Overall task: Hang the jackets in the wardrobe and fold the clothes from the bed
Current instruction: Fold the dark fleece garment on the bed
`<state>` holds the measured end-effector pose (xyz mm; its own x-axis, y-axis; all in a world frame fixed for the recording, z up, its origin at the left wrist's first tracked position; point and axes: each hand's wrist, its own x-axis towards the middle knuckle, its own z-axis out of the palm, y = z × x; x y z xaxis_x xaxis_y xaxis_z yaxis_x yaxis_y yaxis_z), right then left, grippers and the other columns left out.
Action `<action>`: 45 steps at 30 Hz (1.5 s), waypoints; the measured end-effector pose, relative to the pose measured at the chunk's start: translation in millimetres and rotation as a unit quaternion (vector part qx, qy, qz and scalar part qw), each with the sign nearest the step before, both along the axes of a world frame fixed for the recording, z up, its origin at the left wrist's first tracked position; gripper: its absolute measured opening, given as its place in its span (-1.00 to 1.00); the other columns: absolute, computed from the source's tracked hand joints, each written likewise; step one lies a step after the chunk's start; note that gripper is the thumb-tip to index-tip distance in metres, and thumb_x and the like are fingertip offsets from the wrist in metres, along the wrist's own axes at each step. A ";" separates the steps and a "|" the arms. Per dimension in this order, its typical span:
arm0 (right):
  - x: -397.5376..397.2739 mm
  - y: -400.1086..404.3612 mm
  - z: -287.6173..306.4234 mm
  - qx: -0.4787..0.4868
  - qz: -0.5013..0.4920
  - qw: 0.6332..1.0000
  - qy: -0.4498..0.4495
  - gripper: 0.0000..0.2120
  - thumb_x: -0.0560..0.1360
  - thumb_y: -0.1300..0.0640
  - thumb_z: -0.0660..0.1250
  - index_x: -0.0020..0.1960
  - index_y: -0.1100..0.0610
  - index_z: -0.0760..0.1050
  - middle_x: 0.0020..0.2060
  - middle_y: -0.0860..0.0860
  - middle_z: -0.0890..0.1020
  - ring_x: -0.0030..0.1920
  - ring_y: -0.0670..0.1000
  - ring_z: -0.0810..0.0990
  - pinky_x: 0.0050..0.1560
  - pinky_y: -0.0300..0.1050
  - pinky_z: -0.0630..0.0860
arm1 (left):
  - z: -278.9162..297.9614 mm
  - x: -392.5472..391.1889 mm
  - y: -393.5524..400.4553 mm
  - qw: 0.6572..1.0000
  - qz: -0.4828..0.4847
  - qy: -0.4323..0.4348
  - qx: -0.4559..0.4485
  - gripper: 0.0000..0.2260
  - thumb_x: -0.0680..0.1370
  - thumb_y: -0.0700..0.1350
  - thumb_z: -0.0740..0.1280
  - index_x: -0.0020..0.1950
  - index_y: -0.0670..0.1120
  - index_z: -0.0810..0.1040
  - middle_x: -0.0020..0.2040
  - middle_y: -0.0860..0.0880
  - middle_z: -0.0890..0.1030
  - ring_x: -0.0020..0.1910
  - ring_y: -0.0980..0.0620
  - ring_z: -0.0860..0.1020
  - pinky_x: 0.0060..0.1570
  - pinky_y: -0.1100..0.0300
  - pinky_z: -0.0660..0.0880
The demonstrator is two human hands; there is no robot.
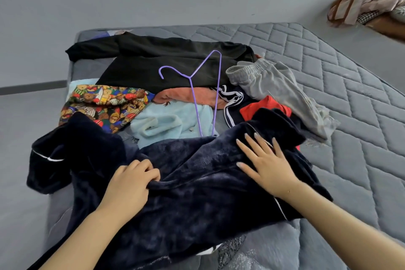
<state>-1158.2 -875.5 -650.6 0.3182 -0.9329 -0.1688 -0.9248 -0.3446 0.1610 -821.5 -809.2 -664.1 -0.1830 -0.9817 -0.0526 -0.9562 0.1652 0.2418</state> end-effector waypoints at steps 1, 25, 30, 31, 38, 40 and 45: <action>-2.1 1.5 -7.2 -0.003 -0.004 1.000 -0.001 -0.37 0.58 -0.33 -0.16 0.58 -0.17 -0.19 0.60 -0.09 -0.05 0.58 0.00 -0.18 0.51 0.16 -0.26 | -2.2 0.9 0.6 1.000 -0.005 0.002 0.000 -0.70 0.46 -0.24 0.27 0.01 0.17 0.42 0.04 0.23 0.37 0.06 0.15 0.33 0.05 0.26 0.16; 373.7 -48.7 21.7 0.202 0.034 0.928 -0.310 -0.31 0.51 -0.24 0.31 0.51 0.07 0.25 0.35 0.03 0.50 0.32 0.08 0.48 0.18 -0.07 0.44 | -40.5 192.3 39.8 0.423 0.532 0.726 0.102 -0.64 0.56 0.05 0.35 0.25 -0.14 0.47 0.13 -0.14 0.56 -0.06 0.00 0.59 -0.10 0.20 0.52; 361.8 -21.1 0.6 0.104 0.299 0.901 -0.297 -0.57 0.50 0.18 0.38 0.36 0.04 0.47 0.19 -0.02 0.56 0.22 0.04 0.49 0.22 -0.08 0.42 | -41.3 220.1 21.2 0.318 0.477 0.806 0.147 -0.46 0.49 0.28 0.32 0.18 -0.17 0.50 0.09 -0.18 0.63 0.02 -0.16 0.63 -0.07 -0.09 0.56; 355.1 -11.1 -2.6 0.092 0.352 0.889 -0.279 -0.57 0.48 0.22 0.37 0.34 0.04 0.49 0.16 -0.02 0.56 0.18 0.04 0.49 0.21 -0.07 0.41 | -39.2 225.3 18.6 0.311 0.468 0.814 0.147 -0.45 0.48 0.32 0.30 0.16 -0.15 0.54 0.06 -0.18 0.67 -0.01 -0.19 0.65 -0.11 -0.12 0.57; 327.0 29.1 4.7 0.205 0.387 0.867 -0.235 -0.64 0.55 0.02 0.34 0.34 0.02 0.54 0.35 -0.07 0.52 0.40 -0.12 0.39 0.51 -0.22 0.07 | -19.6 243.8 18.5 0.378 0.477 0.793 0.028 -0.65 0.54 -0.07 0.40 0.31 -0.07 0.53 0.04 -0.08 0.69 -0.07 -0.04 0.67 -0.21 0.02 0.58; 329.5 34.1 17.3 0.285 0.302 0.858 -0.304 -0.74 0.57 -0.02 0.33 0.19 0.04 0.64 0.20 -0.10 0.64 0.24 -0.19 0.53 0.42 -0.20 0.31 | -8.4 252.1 27.8 0.412 0.424 0.806 -0.020 -0.62 0.56 -0.07 0.36 0.37 -0.08 0.49 0.15 -0.10 0.66 0.04 -0.05 0.67 -0.14 0.02 0.61; 353.3 22.9 50.6 0.218 0.057 0.795 -0.564 -0.85 0.58 0.06 0.33 -0.04 0.09 0.65 -0.13 0.01 0.69 -0.09 -0.04 0.64 -0.06 -0.21 0.52 | 45.8 266.9 56.6 0.480 0.246 0.838 -0.086 -0.74 0.60 -0.04 0.21 0.15 0.04 0.67 0.22 -0.01 0.63 0.21 0.01 0.59 0.07 0.07 0.59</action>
